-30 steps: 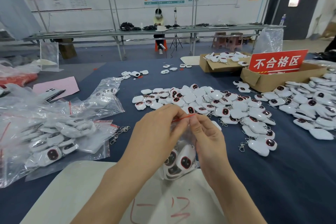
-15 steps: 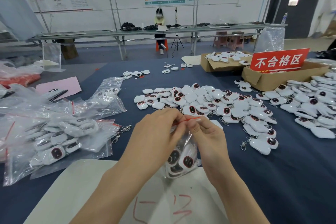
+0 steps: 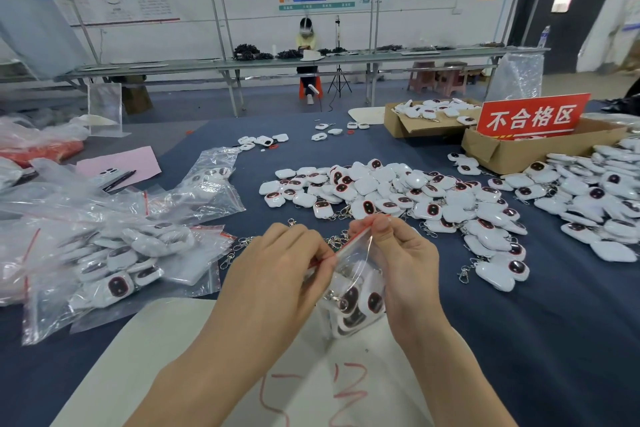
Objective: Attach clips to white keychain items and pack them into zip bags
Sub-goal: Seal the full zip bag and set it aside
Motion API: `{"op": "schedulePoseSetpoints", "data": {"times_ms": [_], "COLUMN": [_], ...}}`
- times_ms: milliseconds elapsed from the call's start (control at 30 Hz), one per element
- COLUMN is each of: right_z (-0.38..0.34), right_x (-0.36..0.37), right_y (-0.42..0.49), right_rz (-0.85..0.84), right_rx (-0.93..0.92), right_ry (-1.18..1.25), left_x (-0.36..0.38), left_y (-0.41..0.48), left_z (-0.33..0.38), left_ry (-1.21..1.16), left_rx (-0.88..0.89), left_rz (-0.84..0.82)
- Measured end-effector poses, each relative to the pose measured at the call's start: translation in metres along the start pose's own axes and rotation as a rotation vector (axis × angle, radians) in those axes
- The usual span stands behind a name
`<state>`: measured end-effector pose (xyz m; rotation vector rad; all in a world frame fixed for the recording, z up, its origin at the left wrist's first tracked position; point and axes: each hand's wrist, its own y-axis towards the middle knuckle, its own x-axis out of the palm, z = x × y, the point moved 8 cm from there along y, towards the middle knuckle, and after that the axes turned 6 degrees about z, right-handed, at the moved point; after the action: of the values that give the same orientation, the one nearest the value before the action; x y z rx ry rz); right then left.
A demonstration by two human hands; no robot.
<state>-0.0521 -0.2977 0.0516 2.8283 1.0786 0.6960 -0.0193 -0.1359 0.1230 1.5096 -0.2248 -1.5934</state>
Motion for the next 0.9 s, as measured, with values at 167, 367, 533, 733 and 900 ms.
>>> {"op": "schedulePoseSetpoints", "data": {"times_ms": [167, 367, 533, 733, 900], "right_z": [-0.001, -0.004, -0.006, -0.004, -0.005], "right_x": [-0.001, 0.001, 0.003, 0.003, 0.008], "right_y": [-0.002, -0.004, -0.004, -0.003, -0.003], "right_rz": [0.025, 0.026, 0.009, -0.038, -0.076], "right_rx": [0.016, 0.008, -0.006, 0.011, 0.014], "right_ry": [0.002, -0.032, -0.045, -0.009, 0.056], "left_x": [-0.008, -0.018, -0.02, -0.014, 0.01], "left_y": [-0.01, -0.018, -0.018, -0.006, 0.024], "left_z": [-0.004, -0.009, -0.02, -0.035, 0.001], "left_ry": [0.003, -0.011, -0.009, -0.112, -0.059], "left_rx": [0.019, 0.025, -0.018, -0.173, -0.072], "left_rz": [0.019, 0.068, 0.088, 0.016, -0.139]}}
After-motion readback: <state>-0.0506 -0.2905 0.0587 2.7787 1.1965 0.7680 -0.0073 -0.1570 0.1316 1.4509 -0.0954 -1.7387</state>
